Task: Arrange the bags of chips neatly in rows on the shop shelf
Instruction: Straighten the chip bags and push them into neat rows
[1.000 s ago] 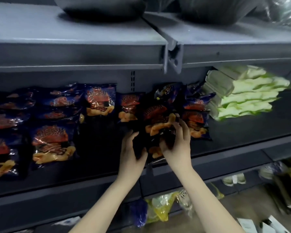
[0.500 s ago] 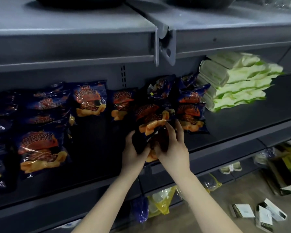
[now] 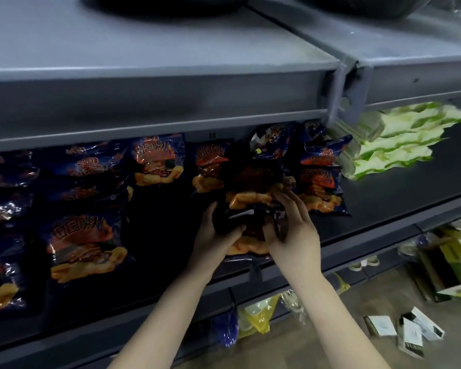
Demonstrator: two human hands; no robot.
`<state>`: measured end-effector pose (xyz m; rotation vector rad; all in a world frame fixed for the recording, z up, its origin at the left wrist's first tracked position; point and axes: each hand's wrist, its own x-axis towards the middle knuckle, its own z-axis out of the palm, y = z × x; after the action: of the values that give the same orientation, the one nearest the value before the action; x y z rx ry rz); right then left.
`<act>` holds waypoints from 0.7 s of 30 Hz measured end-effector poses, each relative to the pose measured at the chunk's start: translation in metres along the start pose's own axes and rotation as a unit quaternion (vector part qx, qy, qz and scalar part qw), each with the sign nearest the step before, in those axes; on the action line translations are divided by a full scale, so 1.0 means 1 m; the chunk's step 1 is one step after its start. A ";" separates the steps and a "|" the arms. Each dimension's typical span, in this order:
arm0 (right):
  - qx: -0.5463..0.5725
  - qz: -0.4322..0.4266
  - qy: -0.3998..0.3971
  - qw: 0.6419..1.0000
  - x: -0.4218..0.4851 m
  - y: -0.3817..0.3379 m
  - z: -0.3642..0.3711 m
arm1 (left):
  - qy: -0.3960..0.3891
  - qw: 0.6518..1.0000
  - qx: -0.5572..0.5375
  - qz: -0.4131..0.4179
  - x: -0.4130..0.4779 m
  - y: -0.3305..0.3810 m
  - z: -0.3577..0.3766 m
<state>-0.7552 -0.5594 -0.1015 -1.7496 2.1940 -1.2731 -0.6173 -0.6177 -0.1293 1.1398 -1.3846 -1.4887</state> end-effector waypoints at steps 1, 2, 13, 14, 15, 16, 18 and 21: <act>0.000 0.000 -0.001 1.000 -0.001 -0.001 0.003 | -0.003 1.000 -0.010 -0.005 -0.001 -0.003 -0.003; 0.006 0.004 -0.001 1.000 -0.003 -0.003 0.007 | -0.003 1.000 -0.021 -0.014 -0.001 -0.008 -0.008; 0.040 -0.059 -0.094 0.993 -0.004 -0.029 0.040 | -0.058 0.997 -0.052 -0.001 0.003 0.001 -0.041; 0.033 -0.066 -0.133 0.988 0.000 -0.029 0.042 | -0.064 0.997 -0.050 0.000 0.007 0.006 -0.040; 0.027 -0.074 -0.164 0.983 0.004 -0.028 0.044 | -0.069 0.997 -0.037 0.000 0.010 0.011 -0.039; 0.023 -0.078 -0.188 0.979 0.008 -0.026 0.046 | -0.061 0.998 -0.022 -0.003 0.012 0.016 -0.037; 0.003 -0.071 -0.219 0.973 0.016 -0.021 0.046 | -0.052 0.998 0.016 -0.026 0.014 0.020 -0.033; -0.085 -0.053 -0.258 0.961 0.025 -0.007 0.043 | -0.102 0.986 0.052 -0.123 0.015 0.022 -0.030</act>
<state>-0.7364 -0.6046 -0.1148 -1.9963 1.9669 -0.5529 -0.5933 -0.6424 -0.1086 1.2905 -1.5162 -1.7665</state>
